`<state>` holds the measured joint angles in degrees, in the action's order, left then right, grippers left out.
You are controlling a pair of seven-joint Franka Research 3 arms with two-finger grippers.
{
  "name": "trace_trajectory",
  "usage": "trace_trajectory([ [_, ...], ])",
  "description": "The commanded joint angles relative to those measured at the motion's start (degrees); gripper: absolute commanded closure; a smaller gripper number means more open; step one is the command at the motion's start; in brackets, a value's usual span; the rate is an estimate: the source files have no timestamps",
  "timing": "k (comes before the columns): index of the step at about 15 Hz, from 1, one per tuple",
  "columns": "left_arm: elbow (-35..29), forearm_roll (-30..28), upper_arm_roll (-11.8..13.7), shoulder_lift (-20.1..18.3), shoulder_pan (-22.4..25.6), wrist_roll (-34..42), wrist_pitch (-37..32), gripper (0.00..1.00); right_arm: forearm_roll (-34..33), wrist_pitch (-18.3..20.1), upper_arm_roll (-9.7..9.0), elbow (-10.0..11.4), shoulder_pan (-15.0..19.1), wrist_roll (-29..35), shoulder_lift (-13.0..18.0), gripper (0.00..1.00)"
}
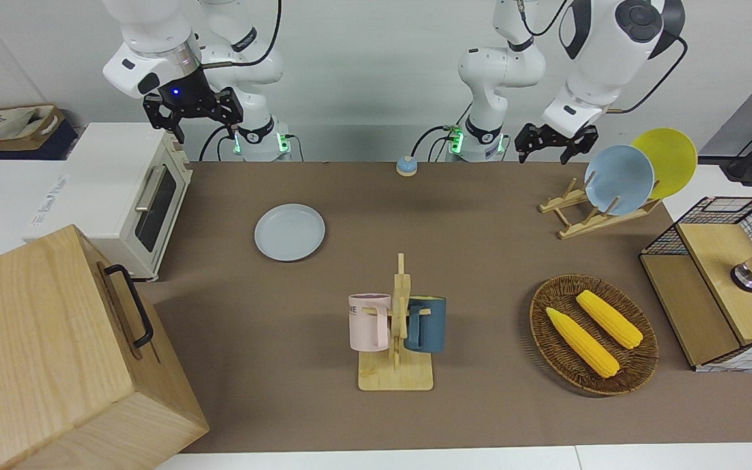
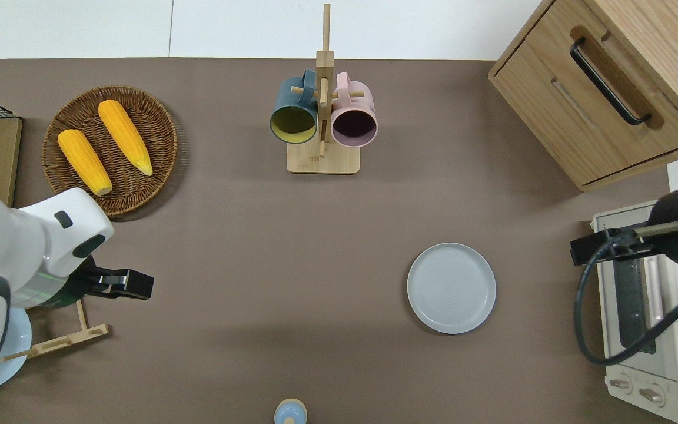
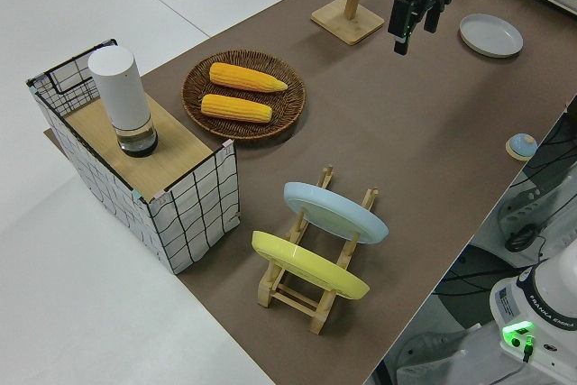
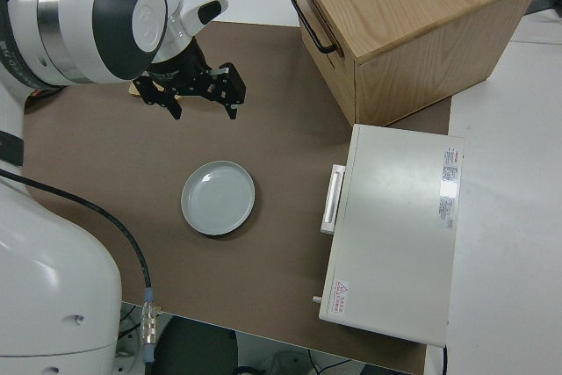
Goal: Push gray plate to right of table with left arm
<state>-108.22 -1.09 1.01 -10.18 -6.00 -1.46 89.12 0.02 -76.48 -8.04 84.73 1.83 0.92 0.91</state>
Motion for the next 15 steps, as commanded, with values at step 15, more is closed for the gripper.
trace_trajectory([
  [15, 9.1, 1.0, 2.5, -0.6, 0.1, 4.1, -6.2, 0.0, 0.2, 0.9, -0.92, -0.5, 1.1, 0.7, 0.1, 0.017],
])
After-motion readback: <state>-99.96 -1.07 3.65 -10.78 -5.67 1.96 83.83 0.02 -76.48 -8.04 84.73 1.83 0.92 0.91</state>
